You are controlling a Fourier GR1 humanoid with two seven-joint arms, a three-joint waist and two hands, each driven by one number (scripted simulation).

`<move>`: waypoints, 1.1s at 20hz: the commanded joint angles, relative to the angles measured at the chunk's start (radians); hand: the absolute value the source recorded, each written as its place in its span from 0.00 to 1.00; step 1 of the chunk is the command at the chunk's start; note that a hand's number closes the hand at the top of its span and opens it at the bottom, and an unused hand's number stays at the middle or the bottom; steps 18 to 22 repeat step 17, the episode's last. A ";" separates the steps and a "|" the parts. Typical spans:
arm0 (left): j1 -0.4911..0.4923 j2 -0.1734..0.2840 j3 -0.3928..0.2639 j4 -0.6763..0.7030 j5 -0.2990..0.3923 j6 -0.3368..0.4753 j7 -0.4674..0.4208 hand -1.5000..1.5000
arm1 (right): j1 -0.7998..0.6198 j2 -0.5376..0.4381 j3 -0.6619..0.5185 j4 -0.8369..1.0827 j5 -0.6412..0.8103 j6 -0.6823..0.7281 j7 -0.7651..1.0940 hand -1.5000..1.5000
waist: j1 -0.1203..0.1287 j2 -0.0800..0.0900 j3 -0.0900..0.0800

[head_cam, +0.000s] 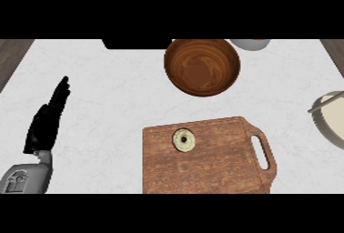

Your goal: Pick the can from the cutting board and place it in the tiered basket

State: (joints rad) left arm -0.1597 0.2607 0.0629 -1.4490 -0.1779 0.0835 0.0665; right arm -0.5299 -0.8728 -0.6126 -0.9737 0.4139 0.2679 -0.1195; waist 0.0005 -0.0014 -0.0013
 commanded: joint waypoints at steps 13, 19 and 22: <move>0.054 -0.007 0.011 -0.048 0.003 -0.019 -0.003 0.50 | 0.244 -0.348 -0.291 0.465 -0.158 0.281 -0.221 0.00 | 0.000 0.003 0.005; 0.053 0.001 0.025 -0.046 0.007 -0.023 -0.009 0.50 | 0.361 -0.405 -0.364 0.569 -0.193 0.369 -0.377 0.00 | -0.013 0.002 0.005; 0.053 0.001 0.025 -0.046 0.007 -0.023 -0.009 0.50 | 0.361 -0.405 -0.364 0.569 -0.193 0.369 -0.377 0.00 | -0.013 0.002 0.005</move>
